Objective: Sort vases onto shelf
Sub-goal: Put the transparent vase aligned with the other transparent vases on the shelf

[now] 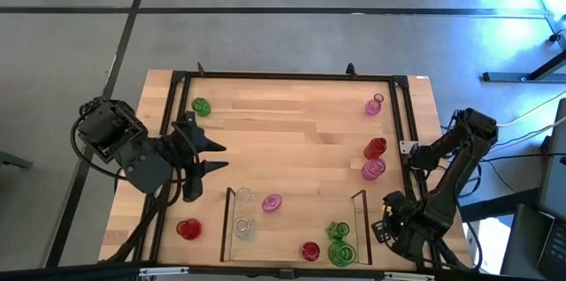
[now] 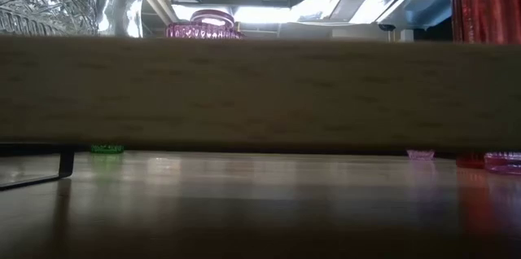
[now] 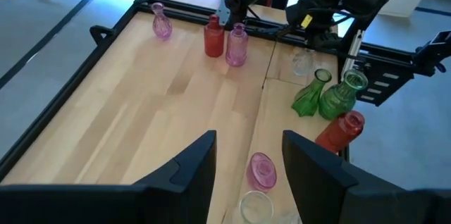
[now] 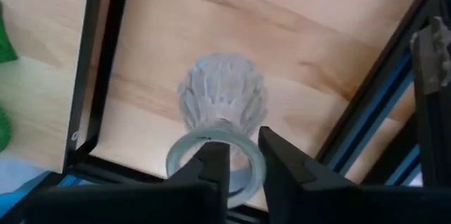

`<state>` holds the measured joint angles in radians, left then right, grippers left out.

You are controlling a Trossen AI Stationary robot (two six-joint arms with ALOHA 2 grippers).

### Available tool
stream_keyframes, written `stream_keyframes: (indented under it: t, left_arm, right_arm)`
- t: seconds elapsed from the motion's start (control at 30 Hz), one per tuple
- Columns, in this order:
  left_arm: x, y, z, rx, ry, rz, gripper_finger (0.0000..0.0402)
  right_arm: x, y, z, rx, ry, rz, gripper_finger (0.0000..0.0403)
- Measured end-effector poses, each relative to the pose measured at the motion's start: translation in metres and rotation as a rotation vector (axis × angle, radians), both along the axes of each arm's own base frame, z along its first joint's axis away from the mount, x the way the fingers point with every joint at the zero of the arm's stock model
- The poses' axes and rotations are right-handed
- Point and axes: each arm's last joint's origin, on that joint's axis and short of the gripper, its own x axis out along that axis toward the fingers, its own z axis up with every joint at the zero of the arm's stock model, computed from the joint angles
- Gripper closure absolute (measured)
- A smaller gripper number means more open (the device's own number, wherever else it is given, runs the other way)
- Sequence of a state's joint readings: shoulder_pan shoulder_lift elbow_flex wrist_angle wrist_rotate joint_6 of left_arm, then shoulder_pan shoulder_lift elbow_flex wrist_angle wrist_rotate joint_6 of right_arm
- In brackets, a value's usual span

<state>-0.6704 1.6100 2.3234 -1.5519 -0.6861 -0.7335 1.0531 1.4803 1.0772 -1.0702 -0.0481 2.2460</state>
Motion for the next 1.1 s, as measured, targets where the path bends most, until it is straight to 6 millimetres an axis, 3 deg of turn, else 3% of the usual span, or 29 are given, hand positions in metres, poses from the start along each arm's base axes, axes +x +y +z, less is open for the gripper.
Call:
stream_keyframes:
  t: [0.1, 0.23, 0.33, 0.5, 0.73, 0.9, 1.1]
  left_arm:
    - [0.0, 0.0, 0.0, 0.003, -0.003, 0.004, 0.0247]
    - [0.0, 0.001, 0.0, 0.012, -0.009, 0.013, 0.0247]
    - [0.0, 0.002, 0.001, 0.042, -0.031, 0.045, 0.0247]
    - [0.0, 0.003, 0.001, 0.074, -0.043, 0.069, 0.0247]
    - [0.0, 0.002, 0.001, 0.05, -0.026, 0.045, 0.0247]
    - [0.002, 0.001, 0.0, 0.046, -0.032, 0.065, 0.0247]
    - [0.01, -0.004, -0.007, 0.053, -0.024, 0.098, 0.0247]
  right_arm:
    - [0.001, 0.002, 0.0, 0.027, -0.017, 0.022, 0.0387]
    - [0.001, 0.002, 0.004, 0.049, -0.025, 0.03, 0.0395]
    - [-0.002, -0.002, 0.018, 0.053, -0.03, 0.035, 0.0398]
    - [-0.01, -0.018, 0.063, 0.006, -0.022, 0.051, 0.04]
    - [-0.016, -0.041, 0.15, -0.016, -0.243, 0.115, 0.0401]
    - [0.004, -0.051, 0.188, -0.011, -0.432, 0.208, 0.0402]
    - [0.048, -0.061, 0.213, -0.082, -0.542, 0.355, 0.0402]
